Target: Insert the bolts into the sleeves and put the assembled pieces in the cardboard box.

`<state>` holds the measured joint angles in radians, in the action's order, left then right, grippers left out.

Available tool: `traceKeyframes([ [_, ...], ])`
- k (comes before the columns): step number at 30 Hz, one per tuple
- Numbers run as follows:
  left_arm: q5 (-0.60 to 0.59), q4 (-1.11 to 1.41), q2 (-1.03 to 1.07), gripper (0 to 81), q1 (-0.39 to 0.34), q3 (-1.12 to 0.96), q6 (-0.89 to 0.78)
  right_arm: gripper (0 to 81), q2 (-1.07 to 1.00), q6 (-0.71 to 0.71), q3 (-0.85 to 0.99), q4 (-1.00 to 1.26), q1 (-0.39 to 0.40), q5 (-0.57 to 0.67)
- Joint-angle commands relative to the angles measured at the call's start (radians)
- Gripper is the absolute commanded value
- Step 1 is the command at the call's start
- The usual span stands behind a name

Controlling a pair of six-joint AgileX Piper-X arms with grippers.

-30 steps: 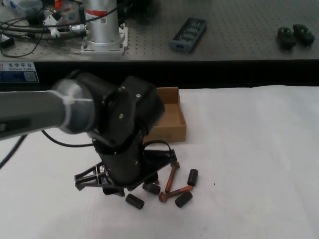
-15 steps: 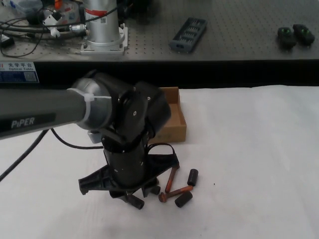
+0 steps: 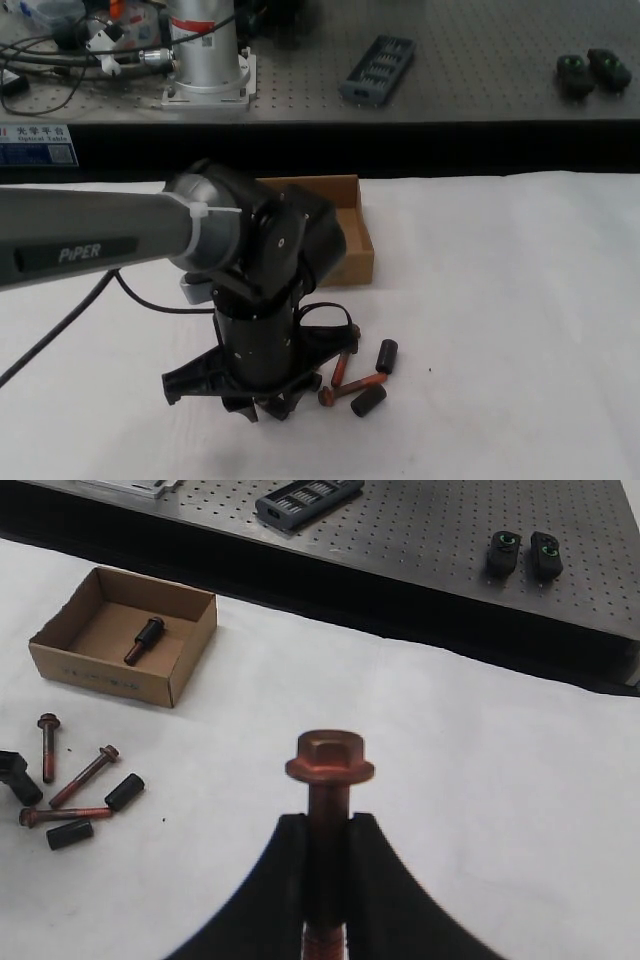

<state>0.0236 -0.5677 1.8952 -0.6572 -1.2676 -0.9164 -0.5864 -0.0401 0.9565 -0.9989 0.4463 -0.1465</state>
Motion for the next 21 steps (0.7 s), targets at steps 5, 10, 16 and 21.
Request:
traceKeyframes([
  [5, 0.017, 0.025, 0.039, 27.5, 0.005, 0.0, -0.005, 3.8, 0.006, 0.001, 0.003, -0.004, -0.005, -0.002],
  [10, 0.046, 0.024, 0.042, 27.5, 0.005, 0.0, 0.013, 3.8, 0.006, 0.001, 0.003, -0.028, -0.005, -0.002],
  [16, 0.07, 0.024, 0.042, 22.7, 0.005, 0.0, 0.041, 3.8, 0.006, 0.001, 0.003, -0.028, -0.005, -0.002],
  [21, 0.07, 0.024, 0.042, 2.4, 0.005, 0.0, 0.056, 3.8, 0.006, 0.001, 0.003, -0.028, -0.005, -0.002],
])
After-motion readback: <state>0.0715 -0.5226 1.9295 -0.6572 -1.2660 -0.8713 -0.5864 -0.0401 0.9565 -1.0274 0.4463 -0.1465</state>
